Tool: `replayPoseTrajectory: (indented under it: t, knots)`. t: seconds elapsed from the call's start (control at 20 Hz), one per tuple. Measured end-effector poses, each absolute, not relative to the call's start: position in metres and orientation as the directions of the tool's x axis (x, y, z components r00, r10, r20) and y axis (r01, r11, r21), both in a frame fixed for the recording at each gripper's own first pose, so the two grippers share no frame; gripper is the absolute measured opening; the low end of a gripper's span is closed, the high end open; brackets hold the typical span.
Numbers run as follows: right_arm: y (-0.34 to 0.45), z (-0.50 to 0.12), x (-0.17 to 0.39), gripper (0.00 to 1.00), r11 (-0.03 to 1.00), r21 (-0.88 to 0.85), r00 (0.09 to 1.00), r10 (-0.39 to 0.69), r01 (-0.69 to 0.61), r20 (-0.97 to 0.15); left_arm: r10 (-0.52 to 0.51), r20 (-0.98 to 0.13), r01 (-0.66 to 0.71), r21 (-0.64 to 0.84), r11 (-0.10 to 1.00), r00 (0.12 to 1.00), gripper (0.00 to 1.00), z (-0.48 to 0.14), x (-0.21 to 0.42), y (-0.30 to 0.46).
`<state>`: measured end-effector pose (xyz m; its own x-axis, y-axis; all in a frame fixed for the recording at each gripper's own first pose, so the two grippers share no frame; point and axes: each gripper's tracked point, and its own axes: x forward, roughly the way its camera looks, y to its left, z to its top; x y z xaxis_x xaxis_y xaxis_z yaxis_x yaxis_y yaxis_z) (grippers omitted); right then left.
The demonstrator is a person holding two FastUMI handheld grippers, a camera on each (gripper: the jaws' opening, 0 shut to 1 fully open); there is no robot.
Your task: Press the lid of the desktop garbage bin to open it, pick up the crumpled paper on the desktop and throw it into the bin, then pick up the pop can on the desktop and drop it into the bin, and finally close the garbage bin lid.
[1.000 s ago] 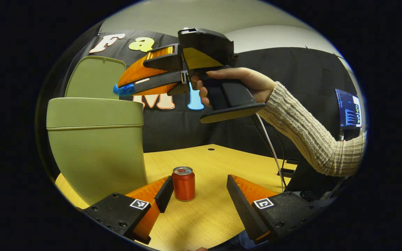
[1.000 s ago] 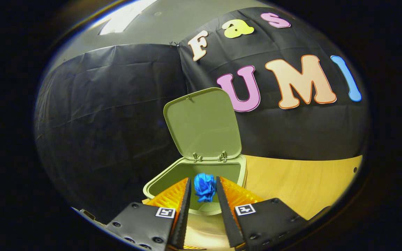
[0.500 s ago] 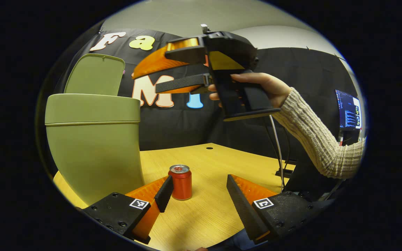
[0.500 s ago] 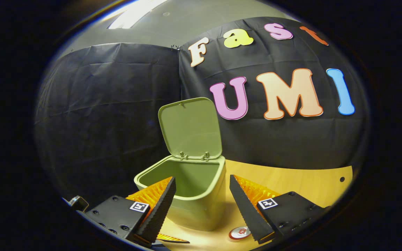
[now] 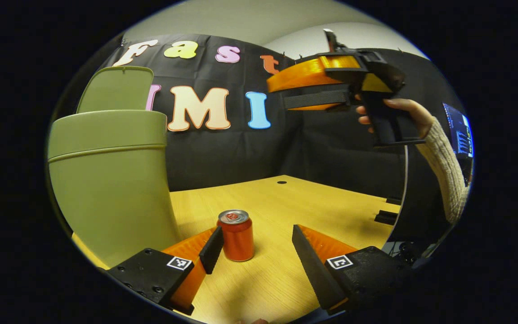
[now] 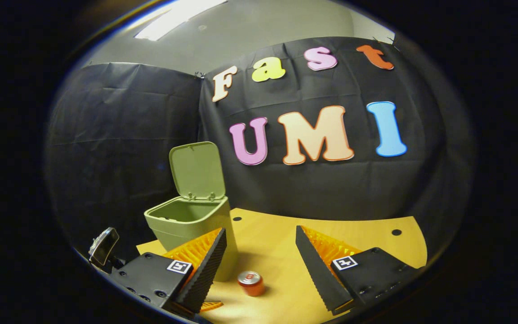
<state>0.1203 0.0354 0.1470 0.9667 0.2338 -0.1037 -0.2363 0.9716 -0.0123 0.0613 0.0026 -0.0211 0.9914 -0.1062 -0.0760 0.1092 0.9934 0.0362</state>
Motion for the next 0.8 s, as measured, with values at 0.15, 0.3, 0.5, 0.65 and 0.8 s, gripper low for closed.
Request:
replayPoseTrajectory:
  t: [0.15,0.3,0.5,0.65,0.8]
  knots:
    - [-0.016,0.135,0.094,0.97,0.988,0.006,0.984,0.154,-0.154,-0.096,-0.048,-0.114,0.054,0.052,0.997,0.992,0.93,-0.029,0.082,0.014]
    - [-0.058,0.129,0.063,0.97,0.996,0.022,0.994,0.085,-0.084,-0.068,0.001,-0.162,0.009,0.063,0.998,0.987,0.93,-0.042,0.100,0.025]
    - [-0.099,0.122,0.024,0.97,0.999,0.047,0.999,0.004,-0.002,-0.045,0.036,-0.206,-0.026,0.049,0.998,0.978,0.93,-0.054,0.123,0.033]
    - [-0.123,0.113,-0.002,0.97,0.996,0.069,0.997,-0.060,0.063,-0.044,0.054,-0.209,-0.046,0.043,0.998,0.976,0.93,-0.053,0.135,0.040]
    - [-0.139,0.106,-0.015,0.97,0.991,0.073,0.994,-0.106,0.108,-0.040,0.066,-0.229,-0.061,0.030,0.998,0.971,0.93,-0.065,0.140,0.047]
